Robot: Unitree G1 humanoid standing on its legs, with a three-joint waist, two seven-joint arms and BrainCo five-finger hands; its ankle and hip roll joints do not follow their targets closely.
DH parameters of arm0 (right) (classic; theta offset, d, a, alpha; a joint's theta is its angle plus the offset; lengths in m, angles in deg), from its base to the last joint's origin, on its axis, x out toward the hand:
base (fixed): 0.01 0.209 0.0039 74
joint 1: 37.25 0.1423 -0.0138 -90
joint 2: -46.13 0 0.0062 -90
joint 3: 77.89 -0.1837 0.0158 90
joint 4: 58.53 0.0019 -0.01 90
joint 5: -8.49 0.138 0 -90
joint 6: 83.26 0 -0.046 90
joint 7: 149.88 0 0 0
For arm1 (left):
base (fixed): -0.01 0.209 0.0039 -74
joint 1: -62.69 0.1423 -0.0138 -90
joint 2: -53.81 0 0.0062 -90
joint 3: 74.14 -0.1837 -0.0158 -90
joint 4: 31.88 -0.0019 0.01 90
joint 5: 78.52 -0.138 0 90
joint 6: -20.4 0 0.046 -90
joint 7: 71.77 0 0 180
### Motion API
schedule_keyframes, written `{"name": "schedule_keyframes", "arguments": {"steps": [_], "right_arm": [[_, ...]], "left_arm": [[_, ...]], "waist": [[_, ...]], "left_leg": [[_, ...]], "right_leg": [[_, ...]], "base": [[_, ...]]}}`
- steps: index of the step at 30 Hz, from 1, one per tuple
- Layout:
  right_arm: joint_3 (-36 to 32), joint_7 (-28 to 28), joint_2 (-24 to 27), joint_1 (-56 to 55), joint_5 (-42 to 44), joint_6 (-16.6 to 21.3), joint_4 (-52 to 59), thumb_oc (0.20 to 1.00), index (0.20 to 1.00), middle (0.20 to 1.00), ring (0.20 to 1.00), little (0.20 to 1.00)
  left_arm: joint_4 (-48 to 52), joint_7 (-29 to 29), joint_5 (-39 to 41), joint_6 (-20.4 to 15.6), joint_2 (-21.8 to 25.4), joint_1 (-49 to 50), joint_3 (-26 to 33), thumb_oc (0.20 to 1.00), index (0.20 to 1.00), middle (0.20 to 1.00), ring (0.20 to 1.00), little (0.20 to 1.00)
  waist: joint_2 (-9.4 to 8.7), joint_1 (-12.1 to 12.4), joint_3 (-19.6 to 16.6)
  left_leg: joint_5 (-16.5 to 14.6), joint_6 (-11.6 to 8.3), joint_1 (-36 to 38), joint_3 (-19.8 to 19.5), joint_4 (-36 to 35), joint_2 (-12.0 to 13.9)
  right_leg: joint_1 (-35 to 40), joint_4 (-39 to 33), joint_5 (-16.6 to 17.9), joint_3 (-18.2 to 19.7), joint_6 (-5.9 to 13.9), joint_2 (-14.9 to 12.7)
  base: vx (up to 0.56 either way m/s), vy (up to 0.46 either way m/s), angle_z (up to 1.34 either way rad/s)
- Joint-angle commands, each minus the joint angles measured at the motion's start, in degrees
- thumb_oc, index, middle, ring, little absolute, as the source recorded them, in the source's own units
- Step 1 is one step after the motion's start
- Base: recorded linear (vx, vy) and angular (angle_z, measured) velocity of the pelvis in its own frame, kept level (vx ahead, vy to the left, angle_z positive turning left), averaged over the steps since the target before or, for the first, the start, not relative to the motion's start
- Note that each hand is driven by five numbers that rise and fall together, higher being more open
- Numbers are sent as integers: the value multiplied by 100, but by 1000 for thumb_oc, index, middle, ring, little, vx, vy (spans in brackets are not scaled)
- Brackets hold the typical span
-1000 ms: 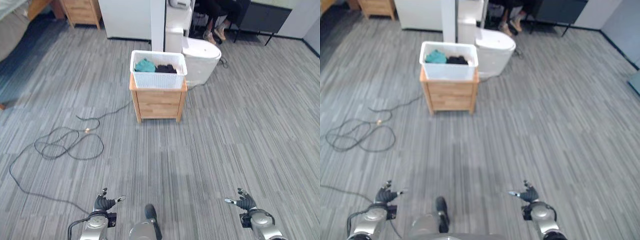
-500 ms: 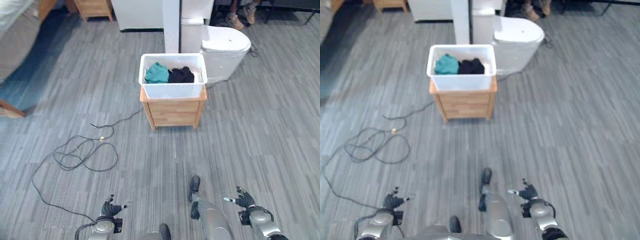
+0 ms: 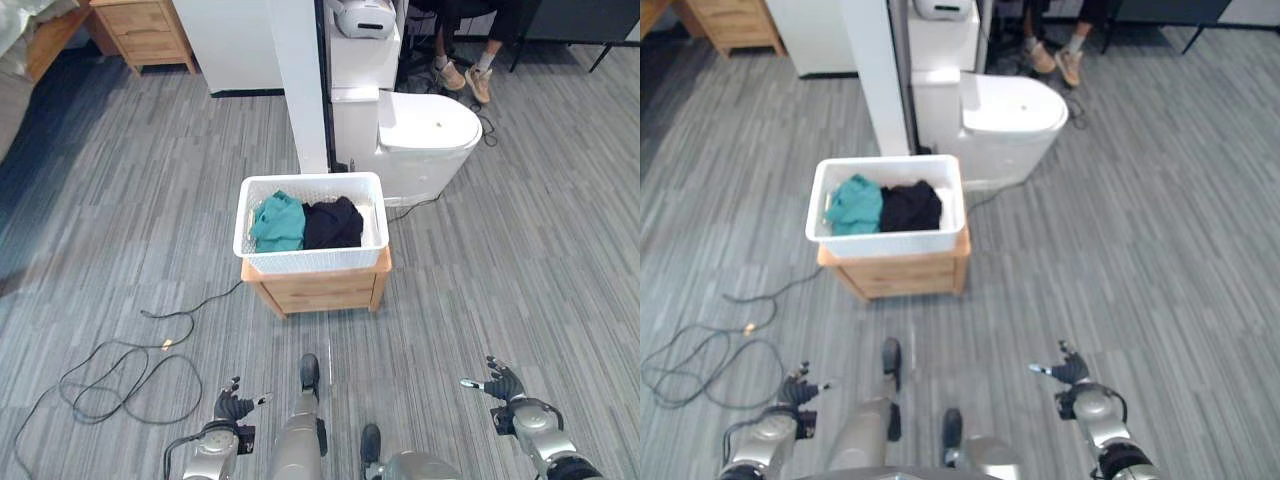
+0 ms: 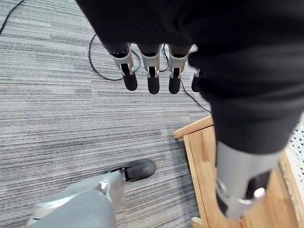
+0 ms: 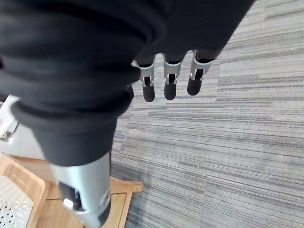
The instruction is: Grab the laundry basket,head to the washer,open it,put in the laundry and shut it.
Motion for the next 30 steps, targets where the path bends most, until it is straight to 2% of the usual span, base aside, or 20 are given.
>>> {"name": "schedule_keyframes", "arguments": {"steps": [1, 2, 3, 4, 6, 7, 8, 10, 14, 19, 30], "right_arm": [[-220, -58, 36, -177, 46, 139, 201, 1000, 1000, 1000, 1000, 1000], [-220, -49, -2, -168, 30, 140, 201, 1000, 1000, 1000, 1000, 1000], [-184, -28, -89, -71, -27, 131, 163, 1000, 1000, 1000, 1000, 1000], [-144, -56, -152, 37, 5, 164, 196, 1000, 1000, 1000, 1000, 1000], [-85, -78, -155, 177, -7, 153, 263, 1000, 1000, 1000, 1000, 1000], [-60, -103, -129, 240, -19, 163, 315, 1000, 1000, 1000, 1000, 1000], [-53, -121, -106, 239, -30, 170, 330, 1000, 1000, 1000, 1000, 1000], [-60, -125, -49, 217, -50, 187, 380, 1000, 1000, 1000, 1000, 1000], [-32, -138, 81, 247, -140, 196, 498, 1000, 1000, 1000, 1000, 1000], [-2, -128, 164, 198, -204, 181, 610, 1000, 1000, 1000, 1000, 1000], [-177, -136, 305, -149, -306, 168, 885, 1000, 1000, 1000, 1000, 1000]], "left_arm": [[35, -38, 26, -65, 306, 124, 30, 1000, 1000, 1000, 1000, 1000], [32, -39, 14, -77, 308, 122, 29, 1000, 1000, 1000, 1000, 1000], [22, -52, -8, -71, 359, 141, 72, 1000, 1000, 1000, 1000, 1000], [26, -105, 27, -104, 410, 109, 130, 1000, 1000, 1000, 1000, 1000], [59, -172, 61, -113, 486, 57, 170, 1000, 1000, 1000, 1000, 1000], [52, -201, 65, -116, 512, 36, 195, 1000, 1000, 1000, 1000, 1000], [25, -219, 64, -132, 532, 17, 198, 1000, 1000, 1000, 1000, 1000], [-44, -196, 25, -162, 492, 61, 225, 1000, 1000, 1000, 1000, 1000], [-107, -183, -43, -169, 451, 157, 283, 1000, 1000, 1000, 1000, 1000], [-113, -170, -59, -162, 427, 215, 326, 1000, 1000, 1000, 1000, 1000], [133, -78, -125, -109, 300, 309, 245, 1000, 1000, 1000, 1000, 1000]], "waist": [[18, 135, -298], [1, 137, -331], [-59, 208, -402], [-17, 197, -377], [43, 194, -312], [90, 170, -261], [88, 132, -216], [31, 136, -251], [42, 194, -360], [51, 191, -441], [118, 60, -520]], "left_leg": [[-10, -27, 421, 380, 648, 181], [-84, 13, 426, 440, 775, 148], [-350, 194, 607, 650, 897, 37], [-477, 284, 754, 775, 871, -4], [-604, 367, 1072, 903, 741, -59], [-645, 374, 1211, 907, 651, -86], [-667, 359, 1299, 885, 630, -116], [-731, 362, 1377, 878, 665, -213], [-698, 300, 1539, 927, 459, -201], [-590, 212, 1650, 916, 283, -165], [-264, 22, 1901, 865, -148, -66]], "right_leg": [[-245, 905, -805, 5, 922, -716], [-278, 1039, -817, 23, 971, -798], [-467, 1509, -662, 137, 1156, -1050], [-756, 1995, -447, 136, 1258, -1160], [-1238, 2230, -247, -60, 1213, -1248], [-1452, 2016, -264, -343, 1155, -1244], [-1418, 1817, -295, -452, 1141, -1242], [-1139, 1295, -294, -470, 1159, -1206], [-877, 919, -241, -516, 1153, -1122], [-682, 592, -196, -537, 1125, -1024], [-298, 33, -151, -538, 1056, -782]], "base": [[496, 366, -87], [593, 540, -85], [444, 510, -90], [403, 488, -60], [187, 252, -56], [144, 128, -9], [113, 28, 1], [97, -25, 19], [65, -69, 65], [17, -102, -13], [-11, -75, -10]]}}
